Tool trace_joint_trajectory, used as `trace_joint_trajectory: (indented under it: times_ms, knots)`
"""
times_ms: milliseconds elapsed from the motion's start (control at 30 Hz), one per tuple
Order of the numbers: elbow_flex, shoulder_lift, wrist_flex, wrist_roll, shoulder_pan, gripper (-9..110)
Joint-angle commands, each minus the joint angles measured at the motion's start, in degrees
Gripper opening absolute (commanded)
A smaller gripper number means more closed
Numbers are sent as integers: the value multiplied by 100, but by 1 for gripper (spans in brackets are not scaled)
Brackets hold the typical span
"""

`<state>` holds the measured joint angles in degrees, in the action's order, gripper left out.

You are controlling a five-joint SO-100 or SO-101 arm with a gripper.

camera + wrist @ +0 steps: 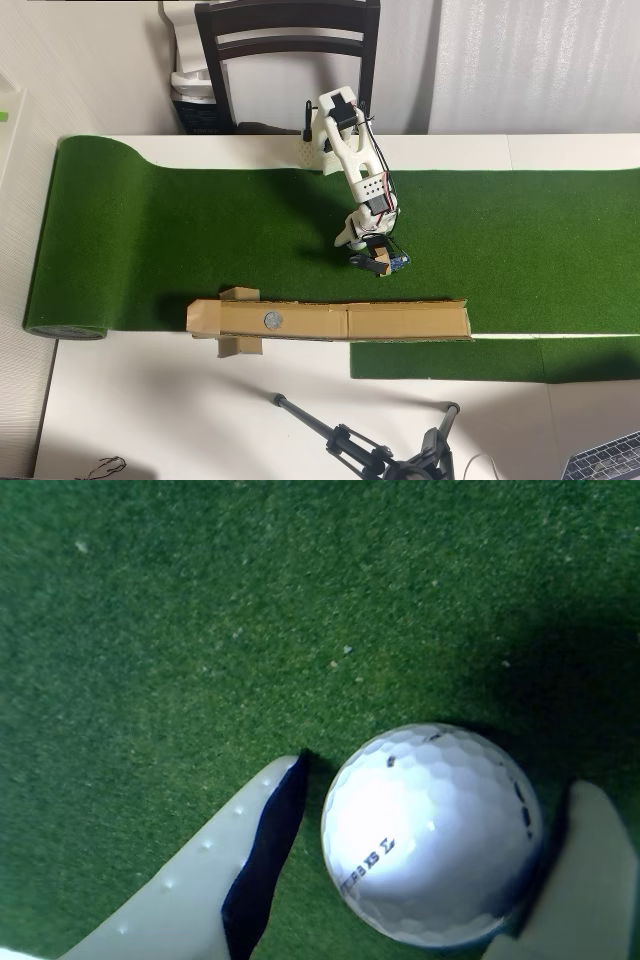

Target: Pick up the golf ball and place it on the gray mark at the back.

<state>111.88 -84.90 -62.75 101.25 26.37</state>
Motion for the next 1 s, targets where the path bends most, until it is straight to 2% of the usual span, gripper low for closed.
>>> trace_joint_trajectory:
  times_ms: [0, 433, 733, 967]
  knots:
    - [-281, -79, 0, 18, -9, 31]
    - [-615, -88, -272, -18, -44, 31]
    - [-1819, -88, -1230, 26, -88, 31]
    - [-2839, -88, -1222, 62, -343, 31]
